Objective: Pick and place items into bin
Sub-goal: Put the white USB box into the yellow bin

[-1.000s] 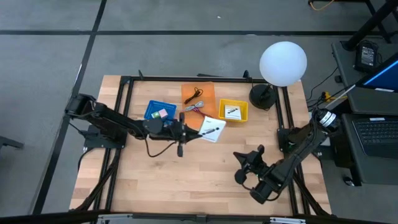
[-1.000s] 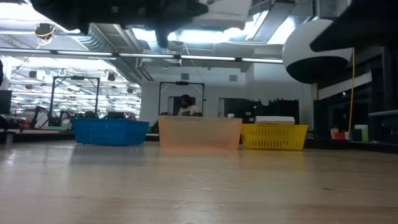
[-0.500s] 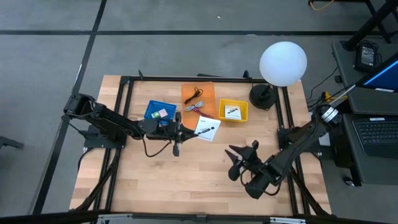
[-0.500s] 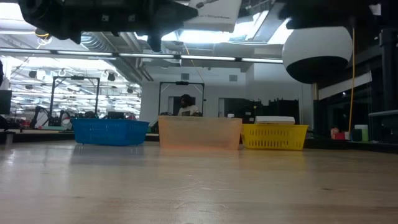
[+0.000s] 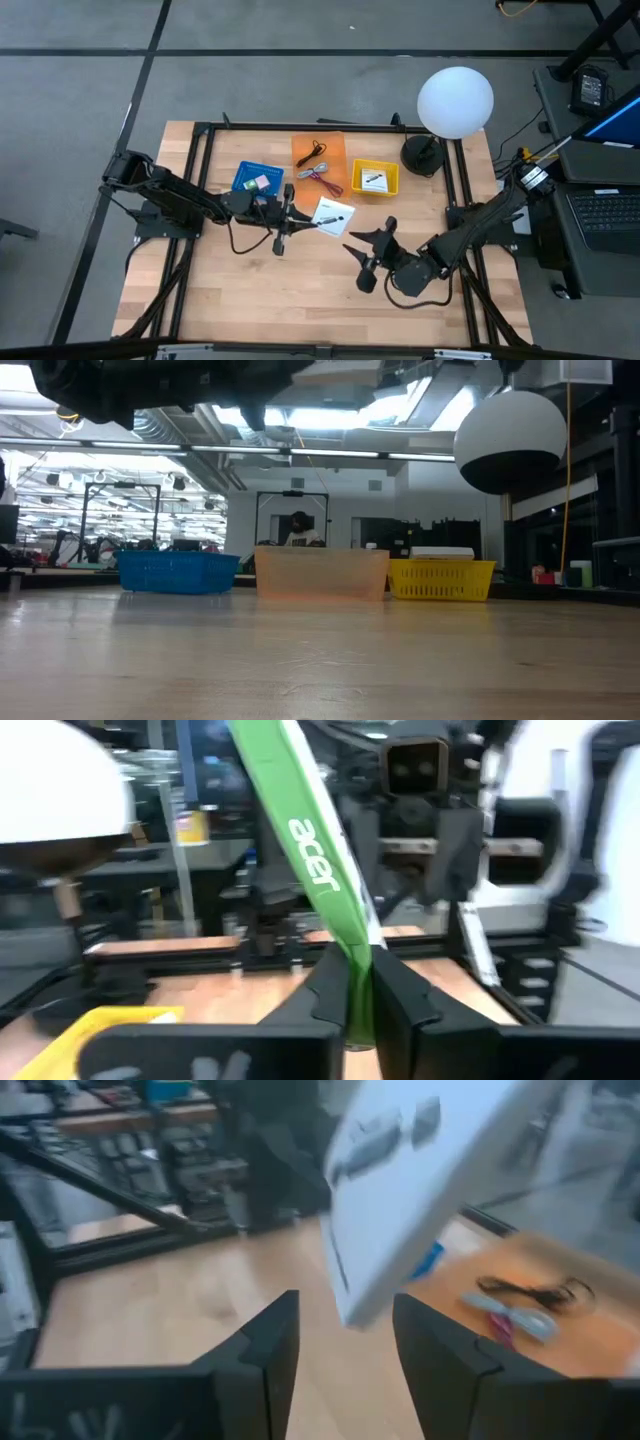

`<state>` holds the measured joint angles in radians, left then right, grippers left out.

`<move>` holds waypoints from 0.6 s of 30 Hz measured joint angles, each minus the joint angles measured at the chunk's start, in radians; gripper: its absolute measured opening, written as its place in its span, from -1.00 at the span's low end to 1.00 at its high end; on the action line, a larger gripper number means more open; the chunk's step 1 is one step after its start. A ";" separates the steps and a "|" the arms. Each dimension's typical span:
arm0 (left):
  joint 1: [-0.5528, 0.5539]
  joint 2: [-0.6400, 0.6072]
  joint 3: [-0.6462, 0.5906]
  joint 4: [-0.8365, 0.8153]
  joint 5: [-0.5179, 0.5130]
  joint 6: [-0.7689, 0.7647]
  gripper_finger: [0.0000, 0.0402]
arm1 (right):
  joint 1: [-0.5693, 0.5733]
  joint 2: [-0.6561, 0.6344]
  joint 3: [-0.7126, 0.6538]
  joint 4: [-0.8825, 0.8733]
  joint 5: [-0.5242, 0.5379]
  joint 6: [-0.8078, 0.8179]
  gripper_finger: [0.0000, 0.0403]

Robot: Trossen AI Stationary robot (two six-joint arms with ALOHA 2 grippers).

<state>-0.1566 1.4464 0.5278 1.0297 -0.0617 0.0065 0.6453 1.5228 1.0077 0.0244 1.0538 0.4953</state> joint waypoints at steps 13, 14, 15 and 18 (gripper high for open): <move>-0.049 -0.036 0.000 0.013 0.029 0.067 -0.91 | -0.015 0.001 -0.084 0.223 -0.087 -0.187 -0.25; -0.054 -0.040 0.000 0.011 0.028 0.074 -0.91 | -0.015 0.001 -0.116 0.290 -0.087 -0.205 -0.25; -0.059 -0.043 0.000 0.003 0.028 0.078 -0.91 | -0.015 0.001 -0.145 0.365 -0.089 -0.235 -0.25; -0.072 -0.048 0.000 -0.003 0.028 0.078 -0.91 | -0.015 0.002 -0.230 0.637 -0.133 -0.389 -0.25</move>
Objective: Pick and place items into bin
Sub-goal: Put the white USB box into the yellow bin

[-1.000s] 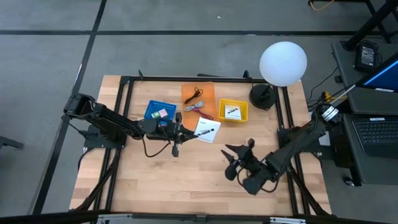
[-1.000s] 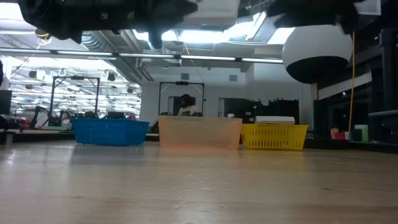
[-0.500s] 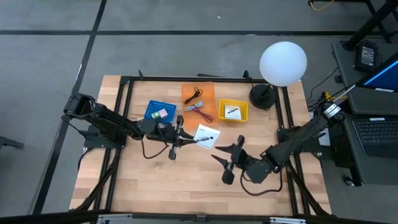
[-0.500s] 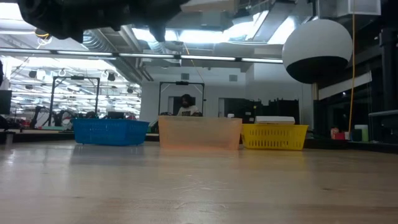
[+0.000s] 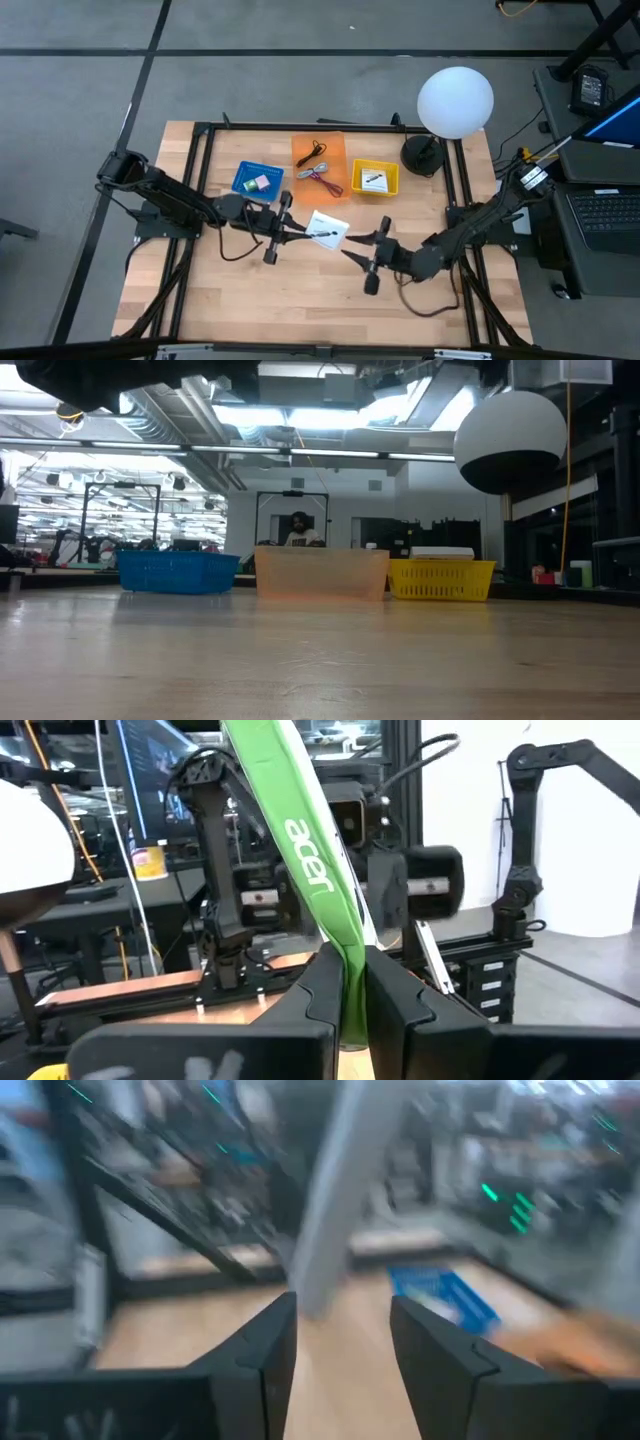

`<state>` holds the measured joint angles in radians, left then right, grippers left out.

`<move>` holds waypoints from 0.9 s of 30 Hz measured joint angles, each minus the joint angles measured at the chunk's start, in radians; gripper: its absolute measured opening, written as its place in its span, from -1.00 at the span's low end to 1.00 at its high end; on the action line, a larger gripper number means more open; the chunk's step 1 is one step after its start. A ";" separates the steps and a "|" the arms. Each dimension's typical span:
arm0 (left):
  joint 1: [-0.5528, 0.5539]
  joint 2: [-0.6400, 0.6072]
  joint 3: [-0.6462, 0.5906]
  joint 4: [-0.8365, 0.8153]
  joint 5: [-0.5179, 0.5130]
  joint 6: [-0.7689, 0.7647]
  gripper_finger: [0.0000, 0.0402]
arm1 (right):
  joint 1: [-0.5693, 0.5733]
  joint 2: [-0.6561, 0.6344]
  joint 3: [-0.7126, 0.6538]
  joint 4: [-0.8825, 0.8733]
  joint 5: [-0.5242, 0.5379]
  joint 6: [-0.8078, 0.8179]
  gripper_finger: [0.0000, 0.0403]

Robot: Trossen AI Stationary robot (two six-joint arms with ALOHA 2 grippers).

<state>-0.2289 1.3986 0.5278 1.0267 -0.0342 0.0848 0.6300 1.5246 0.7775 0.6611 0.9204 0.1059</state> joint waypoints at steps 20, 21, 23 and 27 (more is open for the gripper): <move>-0.012 0.000 0.000 -0.001 -0.052 0.010 -0.91 | -0.171 0.043 -0.101 0.346 -0.410 -0.033 -0.25; -0.012 0.000 0.000 -0.001 -0.052 0.015 -0.91 | -0.176 0.043 -0.099 0.344 -0.421 -0.032 -0.25; -0.012 0.000 0.000 -0.001 -0.053 0.024 -0.91 | -0.184 0.043 -0.095 0.344 -0.428 -0.029 -0.25; -0.009 0.000 0.000 0.002 -0.056 0.034 -0.91 | -0.200 0.056 -0.095 0.342 -0.428 -0.002 -0.26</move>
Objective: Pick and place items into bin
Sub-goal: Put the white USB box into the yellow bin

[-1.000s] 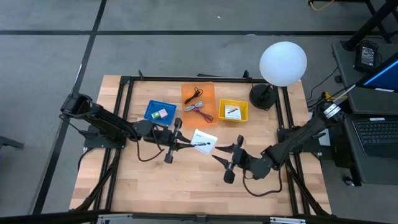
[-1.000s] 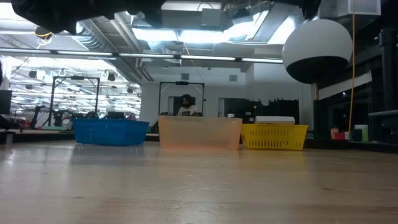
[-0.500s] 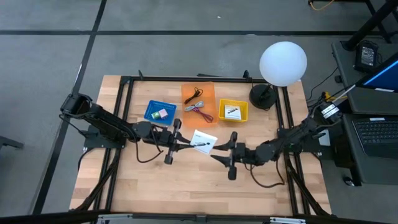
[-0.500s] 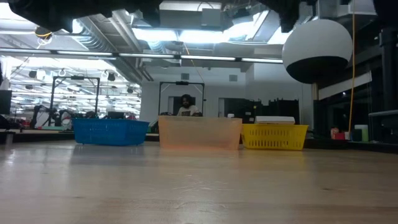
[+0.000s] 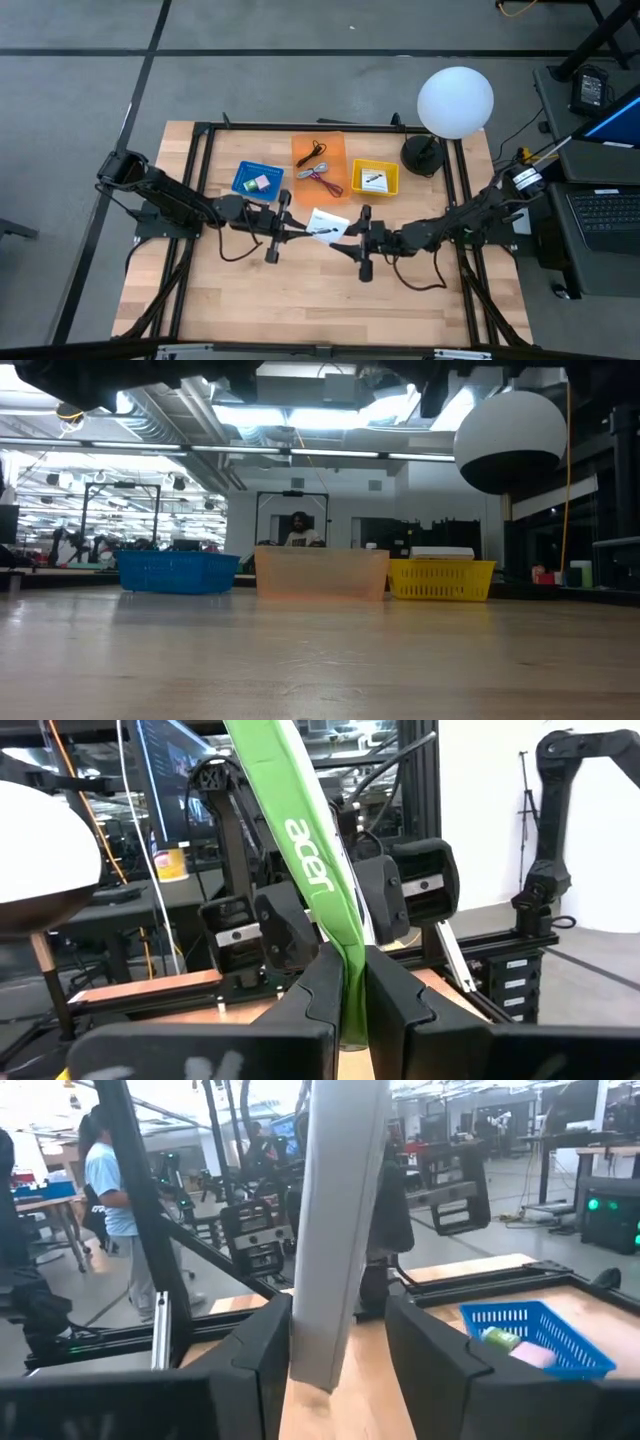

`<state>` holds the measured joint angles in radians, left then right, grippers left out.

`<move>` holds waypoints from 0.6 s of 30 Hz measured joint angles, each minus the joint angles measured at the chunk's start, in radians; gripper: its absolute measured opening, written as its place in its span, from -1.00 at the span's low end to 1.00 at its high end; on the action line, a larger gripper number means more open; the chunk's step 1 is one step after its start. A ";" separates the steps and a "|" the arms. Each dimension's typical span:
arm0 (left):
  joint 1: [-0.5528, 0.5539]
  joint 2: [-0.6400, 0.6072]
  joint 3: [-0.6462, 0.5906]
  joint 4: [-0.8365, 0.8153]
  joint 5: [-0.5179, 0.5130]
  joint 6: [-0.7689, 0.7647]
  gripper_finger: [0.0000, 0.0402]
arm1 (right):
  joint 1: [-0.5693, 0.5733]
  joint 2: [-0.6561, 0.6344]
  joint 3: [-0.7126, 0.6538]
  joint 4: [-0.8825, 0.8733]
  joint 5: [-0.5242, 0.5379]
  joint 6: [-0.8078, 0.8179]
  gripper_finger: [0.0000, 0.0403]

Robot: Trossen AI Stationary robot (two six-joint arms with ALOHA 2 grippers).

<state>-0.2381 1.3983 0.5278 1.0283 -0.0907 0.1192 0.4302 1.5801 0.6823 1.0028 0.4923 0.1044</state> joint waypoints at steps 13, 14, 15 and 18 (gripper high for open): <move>0.029 0.000 0.000 -0.004 -0.011 0.001 -0.91 | -0.047 0.031 0.000 0.072 -0.001 -0.035 -0.61; 0.029 0.000 0.000 -0.002 -0.011 0.003 -0.91 | -0.047 0.031 0.000 0.076 0.000 -0.046 -0.64; 0.029 0.000 0.000 -0.003 -0.010 0.004 -0.91 | -0.047 0.031 0.000 0.078 0.001 -0.054 -0.67; 0.029 -0.001 0.000 -0.002 -0.009 0.015 -0.91 | -0.047 0.031 0.000 0.081 0.004 -0.057 -0.77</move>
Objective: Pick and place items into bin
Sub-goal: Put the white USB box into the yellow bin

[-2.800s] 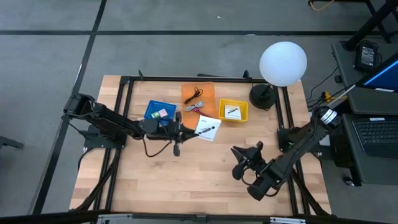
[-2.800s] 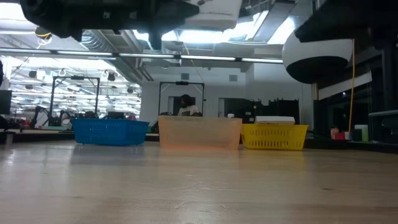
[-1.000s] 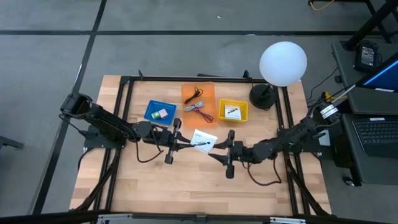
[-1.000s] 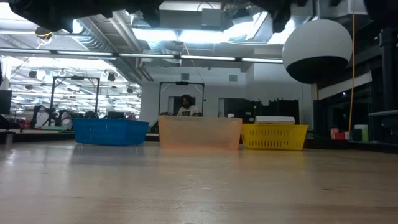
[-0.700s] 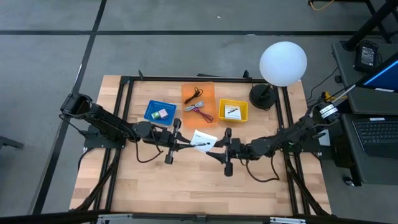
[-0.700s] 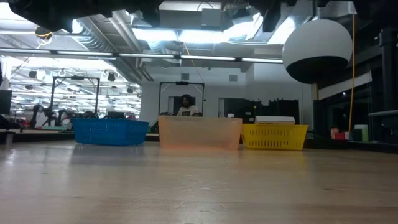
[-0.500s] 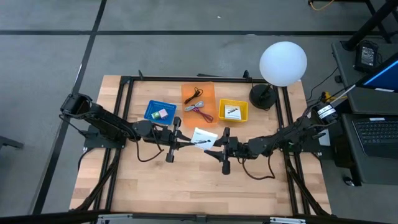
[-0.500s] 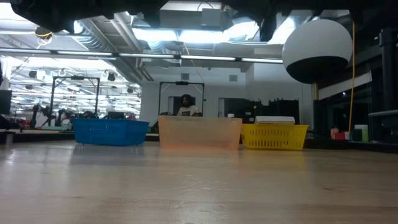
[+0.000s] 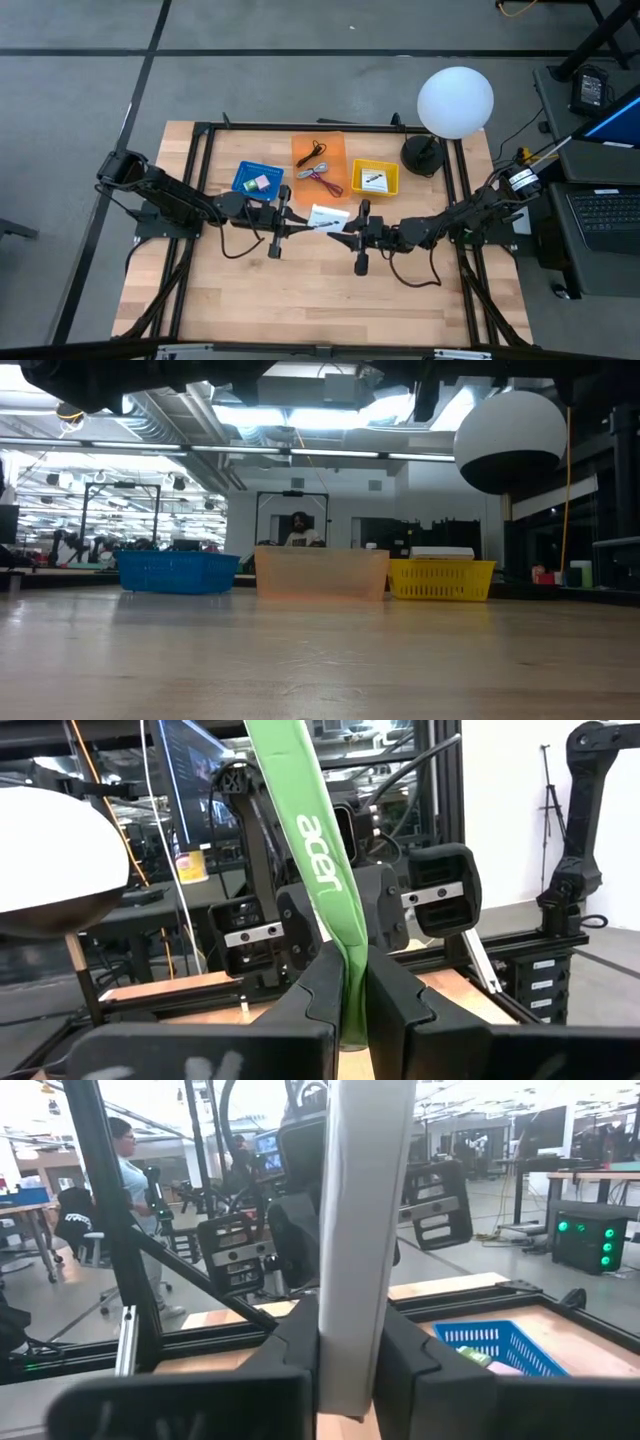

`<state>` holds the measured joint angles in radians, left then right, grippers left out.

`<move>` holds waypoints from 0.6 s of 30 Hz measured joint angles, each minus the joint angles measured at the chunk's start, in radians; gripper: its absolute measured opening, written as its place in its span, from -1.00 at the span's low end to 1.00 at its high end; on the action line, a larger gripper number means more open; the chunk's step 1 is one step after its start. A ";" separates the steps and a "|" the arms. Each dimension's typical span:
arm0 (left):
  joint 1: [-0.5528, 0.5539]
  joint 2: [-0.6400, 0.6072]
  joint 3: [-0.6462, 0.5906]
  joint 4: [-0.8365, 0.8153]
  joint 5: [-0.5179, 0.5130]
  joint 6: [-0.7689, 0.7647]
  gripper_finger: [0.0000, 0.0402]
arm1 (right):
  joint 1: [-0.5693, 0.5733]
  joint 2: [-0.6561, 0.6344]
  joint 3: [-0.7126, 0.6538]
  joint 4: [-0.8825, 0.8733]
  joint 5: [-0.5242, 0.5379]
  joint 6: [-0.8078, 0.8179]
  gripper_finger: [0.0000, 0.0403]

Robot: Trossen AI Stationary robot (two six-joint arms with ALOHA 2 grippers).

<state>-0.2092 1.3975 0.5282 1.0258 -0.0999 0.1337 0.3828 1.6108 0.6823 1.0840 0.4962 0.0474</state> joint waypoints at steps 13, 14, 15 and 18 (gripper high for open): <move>0.000 0.000 0.000 -0.012 -0.007 0.000 -0.69 | 0.015 -0.007 0.000 0.001 0.001 0.002 -0.87; -0.001 0.000 0.000 -0.014 -0.010 -0.001 -0.67 | 0.020 -0.009 0.000 0.006 0.005 -0.003 -0.87; -0.001 0.000 0.000 -0.017 -0.013 -0.009 -0.64 | 0.025 -0.015 0.000 0.004 0.006 -0.004 -0.88; -0.002 0.001 0.000 -0.018 -0.019 -0.016 -0.59 | 0.033 -0.033 0.000 -0.003 0.010 -0.004 -0.88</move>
<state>-0.2108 1.3987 0.5282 1.0078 -0.1189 0.1175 0.4161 1.5780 0.6819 1.0813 0.5062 0.0433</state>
